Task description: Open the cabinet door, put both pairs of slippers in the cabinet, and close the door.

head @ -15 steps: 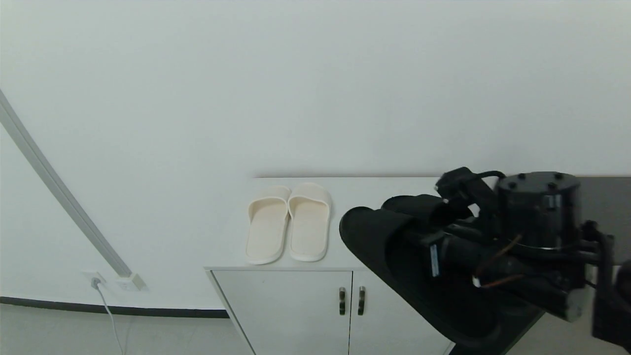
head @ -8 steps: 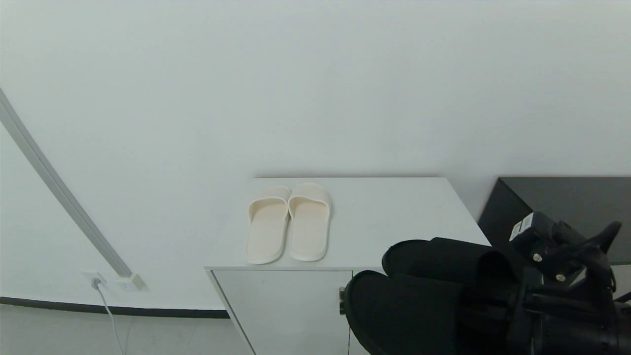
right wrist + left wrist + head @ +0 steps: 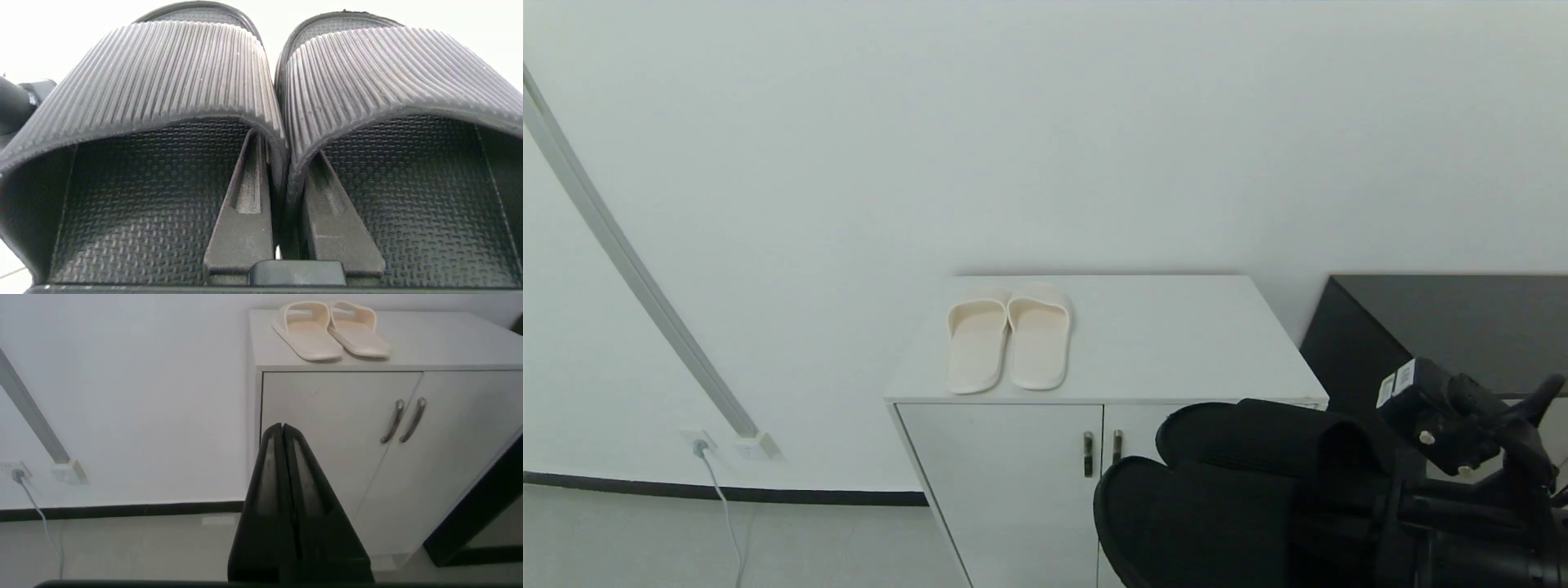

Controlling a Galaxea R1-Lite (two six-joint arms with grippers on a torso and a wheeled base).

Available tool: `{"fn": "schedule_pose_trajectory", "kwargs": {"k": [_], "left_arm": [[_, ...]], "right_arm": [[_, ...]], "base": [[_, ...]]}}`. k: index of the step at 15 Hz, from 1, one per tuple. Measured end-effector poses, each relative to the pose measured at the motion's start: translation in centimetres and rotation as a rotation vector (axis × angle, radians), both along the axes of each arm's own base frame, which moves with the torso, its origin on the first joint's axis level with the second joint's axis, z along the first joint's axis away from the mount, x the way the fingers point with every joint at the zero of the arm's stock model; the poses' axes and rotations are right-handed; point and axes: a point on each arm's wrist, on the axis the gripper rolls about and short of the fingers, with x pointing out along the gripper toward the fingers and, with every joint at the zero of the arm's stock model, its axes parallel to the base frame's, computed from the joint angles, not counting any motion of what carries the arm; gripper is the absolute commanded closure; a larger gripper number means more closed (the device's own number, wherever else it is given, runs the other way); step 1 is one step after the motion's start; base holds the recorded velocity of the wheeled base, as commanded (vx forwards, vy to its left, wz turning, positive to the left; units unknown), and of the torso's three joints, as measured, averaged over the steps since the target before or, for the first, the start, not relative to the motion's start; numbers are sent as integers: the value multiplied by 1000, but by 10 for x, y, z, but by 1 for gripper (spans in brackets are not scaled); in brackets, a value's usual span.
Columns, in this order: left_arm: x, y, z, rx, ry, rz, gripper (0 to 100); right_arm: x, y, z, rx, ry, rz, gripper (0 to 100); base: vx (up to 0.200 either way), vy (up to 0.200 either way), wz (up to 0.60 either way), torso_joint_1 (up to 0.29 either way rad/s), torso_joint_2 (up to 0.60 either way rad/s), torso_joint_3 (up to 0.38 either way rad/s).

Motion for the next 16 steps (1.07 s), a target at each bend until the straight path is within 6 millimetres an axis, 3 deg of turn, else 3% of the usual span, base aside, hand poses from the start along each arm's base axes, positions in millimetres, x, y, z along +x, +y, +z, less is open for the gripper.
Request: {"fn": "schedule_pose_trajectory", "kwargs": {"k": [9,13,14,16], "left_arm": [[0,0,0,5,-1,1,100],[0,0,0,5,0,0,100],[0,0,0,5,0,-1,0],[0,0,0,5,1,-1,0]], "right_arm": [[-1,0,-1,-5,1,1,100],[-1,-1,-3,-11,4,3,100],[-1,-1,-4,-11,5,3,100],[-2,-2,-6,-17,11,4,100]], "base": [[0,0,0,0,0,0],[0,0,0,-120,282,157],[0,0,0,-159,354,198],[0,0,0,-158,381,208]]}}
